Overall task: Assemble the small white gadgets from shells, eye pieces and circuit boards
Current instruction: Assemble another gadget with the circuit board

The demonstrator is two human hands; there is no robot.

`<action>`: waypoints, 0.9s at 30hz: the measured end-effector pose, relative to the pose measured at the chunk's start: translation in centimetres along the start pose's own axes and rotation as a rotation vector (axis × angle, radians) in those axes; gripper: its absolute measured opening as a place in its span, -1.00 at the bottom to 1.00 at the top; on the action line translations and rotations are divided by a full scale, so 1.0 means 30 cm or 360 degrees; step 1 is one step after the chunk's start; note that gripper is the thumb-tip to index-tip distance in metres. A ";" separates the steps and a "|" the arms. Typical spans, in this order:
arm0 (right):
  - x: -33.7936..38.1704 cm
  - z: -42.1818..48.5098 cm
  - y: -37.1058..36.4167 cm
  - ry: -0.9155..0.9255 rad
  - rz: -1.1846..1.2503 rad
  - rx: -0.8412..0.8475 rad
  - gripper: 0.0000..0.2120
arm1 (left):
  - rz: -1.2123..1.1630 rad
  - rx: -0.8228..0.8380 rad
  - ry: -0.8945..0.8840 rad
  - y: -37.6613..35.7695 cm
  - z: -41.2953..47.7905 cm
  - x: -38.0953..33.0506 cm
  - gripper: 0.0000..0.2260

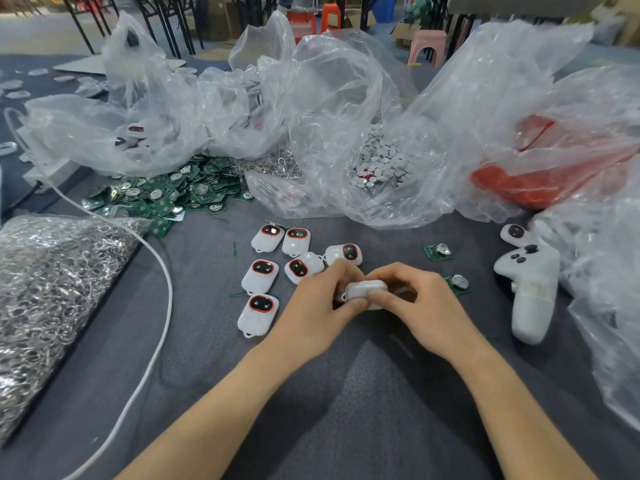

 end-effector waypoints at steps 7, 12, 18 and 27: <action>0.021 -0.008 -0.005 0.0076 0.0364 -0.0282 -0.79 | -0.0847 -0.0225 0.0185 -0.031 0.007 -0.014 -0.92; 0.026 -0.008 -0.008 0.0118 0.0295 -0.0293 -0.80 | -0.0603 -0.0200 0.0016 -0.025 0.003 0.002 -0.88; 0.029 -0.014 -0.023 0.0100 0.0401 -0.0242 -0.87 | -0.0556 -0.0223 -0.0068 -0.015 0.003 0.000 -0.91; 0.036 -0.009 -0.034 0.0092 0.0419 -0.0234 -0.94 | -0.0513 -0.0234 -0.0074 -0.022 0.004 -0.007 -0.90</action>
Point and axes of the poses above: each hand's wrist, its own z-axis towards the middle knuckle, its own y-axis out of the back of the hand, x = y × z, the point moved 1 cm from there along z, towards the middle knuckle, and after that the axes turned 5 degrees about -z, right-handed, at the moved point
